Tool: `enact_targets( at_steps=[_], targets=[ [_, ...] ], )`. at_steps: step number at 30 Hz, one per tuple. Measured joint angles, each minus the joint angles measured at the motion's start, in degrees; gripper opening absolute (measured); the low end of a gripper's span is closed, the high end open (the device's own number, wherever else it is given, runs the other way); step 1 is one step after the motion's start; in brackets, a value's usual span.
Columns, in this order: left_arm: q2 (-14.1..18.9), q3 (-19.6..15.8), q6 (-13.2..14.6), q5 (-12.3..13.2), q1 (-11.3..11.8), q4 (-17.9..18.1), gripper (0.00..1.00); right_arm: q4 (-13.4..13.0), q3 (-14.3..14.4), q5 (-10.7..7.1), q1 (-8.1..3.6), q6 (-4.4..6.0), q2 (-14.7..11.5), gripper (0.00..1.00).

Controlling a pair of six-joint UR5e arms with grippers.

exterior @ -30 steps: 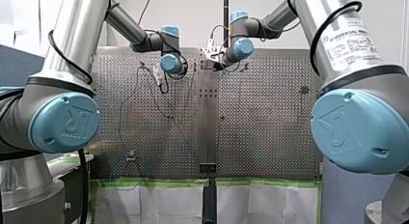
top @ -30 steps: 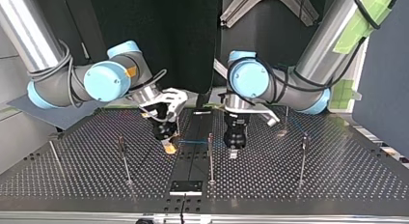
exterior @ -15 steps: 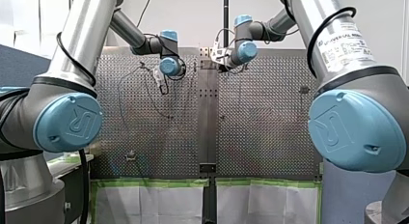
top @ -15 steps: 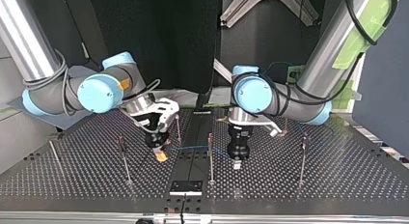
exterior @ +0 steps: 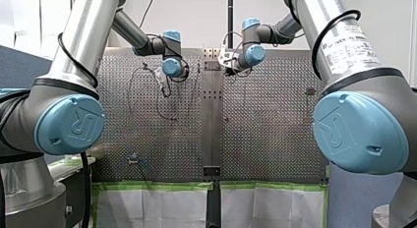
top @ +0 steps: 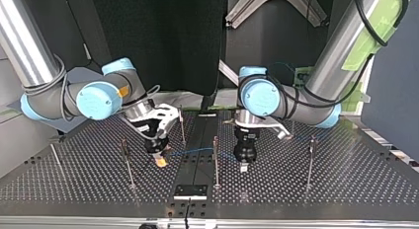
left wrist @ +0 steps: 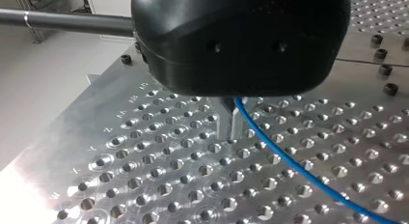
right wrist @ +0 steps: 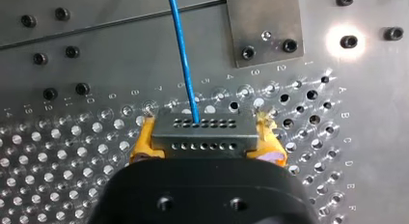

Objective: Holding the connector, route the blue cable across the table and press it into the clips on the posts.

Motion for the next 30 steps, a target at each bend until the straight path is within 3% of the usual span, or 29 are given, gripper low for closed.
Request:
enact_targets(
  at_steps=[2, 3, 4, 6, 7, 19, 30],
  targets=[
    [0.0, 0.0, 0.0, -0.1, -0.1, -0.7, 0.62, 0.0, 0.0, -0.04, -0.03, -0.03, 0.0, 0.0],
    [0.0, 0.0, 0.0, -0.1, -0.2, -1.1, 0.62, 0.1, 0.0, -0.06, -0.03, -0.04, 0.0, 0.0],
    [0.0, 0.0, 0.0, -0.1, -0.2, -1.4, 0.76, 0.1, 0.0, -0.07, -0.04, -0.05, 0.0, 0.0],
    [0.0, 0.0, 0.0, -0.3, -0.3, -2.3, 0.76, 0.1, -0.1, -0.11, -0.08, -0.1, 0.0, 0.0],
    [0.0, 0.0, 0.0, -0.4, -0.4, -2.6, 1.0, 0.1, -0.1, -0.12, -0.1, -0.11, 0.0, 0.0],
    [1.8, -0.4, 0.5, -1.6, -1.2, -8.7, 1.0, 0.3, -0.1, -0.17, -0.24, -0.14, -0.5, 0.0],
    [6.7, -5.0, 0.5, -1.5, -2.9, -12.3, 1.0, 0.7, -0.1, 0.03, -0.76, 0.11, -2.0, 0.0]
  ],
)
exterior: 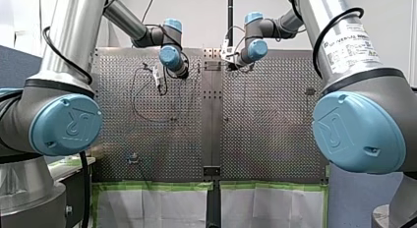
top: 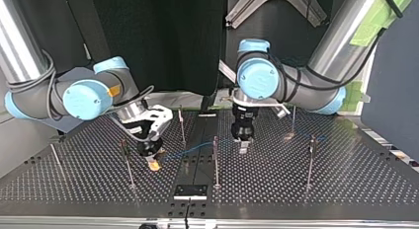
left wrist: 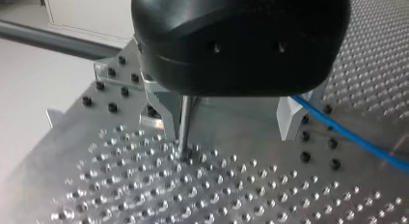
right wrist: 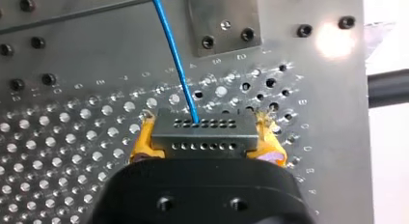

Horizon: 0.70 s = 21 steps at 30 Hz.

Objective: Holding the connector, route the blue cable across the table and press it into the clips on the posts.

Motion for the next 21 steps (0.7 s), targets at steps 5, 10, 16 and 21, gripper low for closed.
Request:
enact_targets(
  at_steps=[5, 10, 16, 21],
  targets=[
    [2.2, -2.2, -0.3, 0.1, -0.5, -0.1, 1.0, 0.7, 0.0, 0.66, -0.05, -0.23, -0.1, 0.0],
    [4.5, -4.5, -0.6, 0.7, -0.9, -0.5, 1.0, 1.6, 0.0, 1.14, -0.07, -0.74, -0.2, 0.0],
    [7.3, -7.3, -0.1, 1.5, -2.0, -1.1, 1.0, 2.1, 0.1, 1.28, -0.07, -1.01, -0.3, 0.0],
    [9.5, -8.4, 1.4, 1.5, -3.4, -0.6, 1.0, 2.4, 0.1, 1.98, -0.18, -1.36, -0.4, 0.0]
  ],
)
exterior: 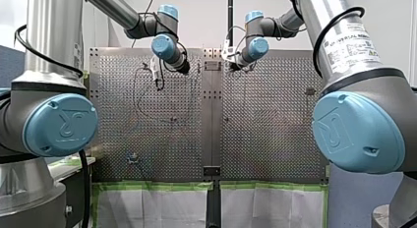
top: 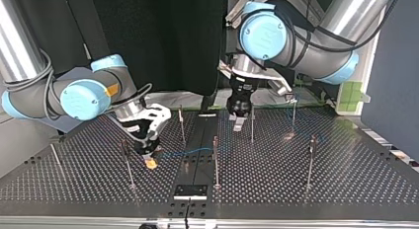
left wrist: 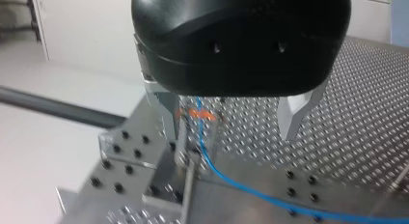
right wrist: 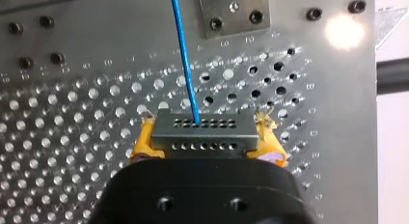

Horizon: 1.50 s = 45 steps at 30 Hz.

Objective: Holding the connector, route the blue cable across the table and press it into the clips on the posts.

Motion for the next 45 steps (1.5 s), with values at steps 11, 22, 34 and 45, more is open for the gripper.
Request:
enact_targets(
  at_steps=[11, 22, 34, 45],
  targets=[
    [0.6, 2.8, 3.6, -4.6, -5.1, 1.4, 1.0, 0.4, 0.1, 2.71, -0.43, -0.55, -0.1, 0.0],
    [-4.6, 8.1, 3.7, -8.0, -10.4, -0.1, 1.0, 0.3, 0.1, 2.9, -0.74, -0.56, -0.1, 0.0],
    [-10.4, 14.3, 3.8, -11.4, -13.5, -1.9, 1.0, 0.3, 0.1, 2.87, -0.76, -0.65, 0.0, 0.0],
    [-14.6, 20.4, 3.8, -13.3, -12.2, -0.4, 1.0, 0.2, 0.1, 2.9, -0.76, -0.65, 0.0, 0.0]
  ],
)
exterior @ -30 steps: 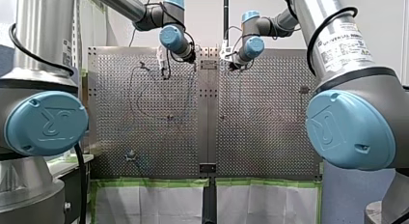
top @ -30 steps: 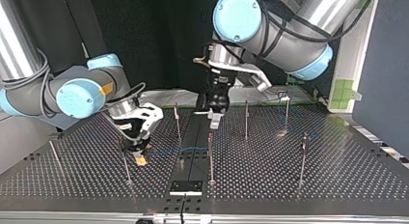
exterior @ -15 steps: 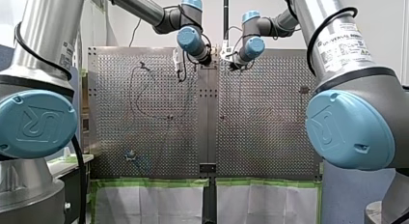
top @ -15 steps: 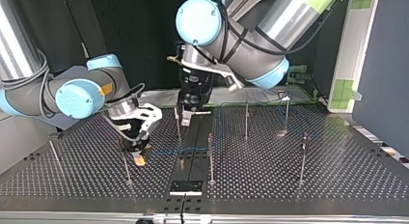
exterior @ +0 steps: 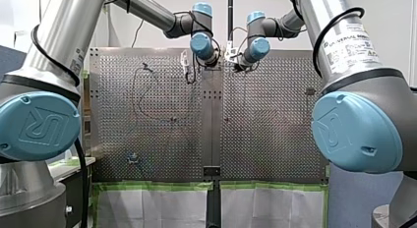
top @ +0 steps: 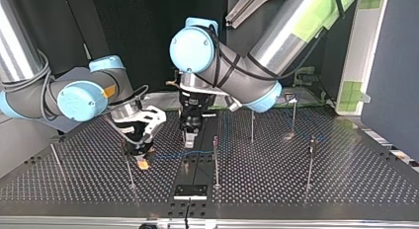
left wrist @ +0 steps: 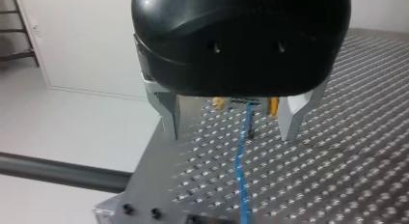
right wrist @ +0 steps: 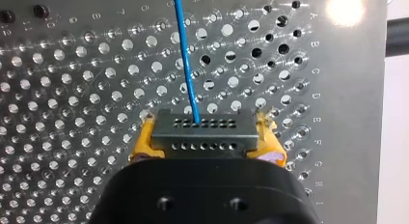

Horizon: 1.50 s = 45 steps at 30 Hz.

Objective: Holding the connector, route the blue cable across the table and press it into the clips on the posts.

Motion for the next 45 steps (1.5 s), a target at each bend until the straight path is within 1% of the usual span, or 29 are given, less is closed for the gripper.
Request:
enact_targets(
  at_steps=[5, 13, 16, 21, 27, 38, 42, 45],
  targets=[
    [-0.1, 0.7, 0.0, 0.1, 0.6, 0.2, 1.0, 0.0, 0.0, 0.0, 0.0, 0.0, 0.0, 0.0],
    [-0.5, 1.0, -0.2, 1.9, 1.6, 0.0, 1.0, 0.0, 0.0, 0.01, 0.0, 0.0, 0.0, 0.0],
    [-1.5, 1.7, -0.2, 1.9, 1.7, -0.7, 1.0, 0.0, 0.0, 0.01, 0.01, 0.0, 0.0, 0.0],
    [-4.1, 4.2, -0.2, 0.9, 1.9, -1.4, 1.0, 0.0, 0.0, 0.01, 0.01, 0.0, 0.0, 0.0],
    [-6.9, 7.1, -0.2, 0.4, 1.7, -2.5, 1.0, 0.0, 0.0, 0.0, 0.0, 0.0, 0.0, 0.0],
    [-11.9, 11.9, -0.2, 0.3, 2.0, -2.6, 1.0, -0.1, 0.0, -0.02, 0.0, 0.0, 0.1, 0.0],
    [-12.9, 12.5, -0.1, 0.1, 1.7, -2.7, 1.0, -0.1, 0.0, -0.06, 0.0, 0.0, 0.1, 0.0],
    [-13.1, 12.6, 0.0, -0.8, 1.7, -2.6, 1.0, -0.1, 0.0, -0.07, 0.0, 0.0, 0.1, 0.0]
  ],
)
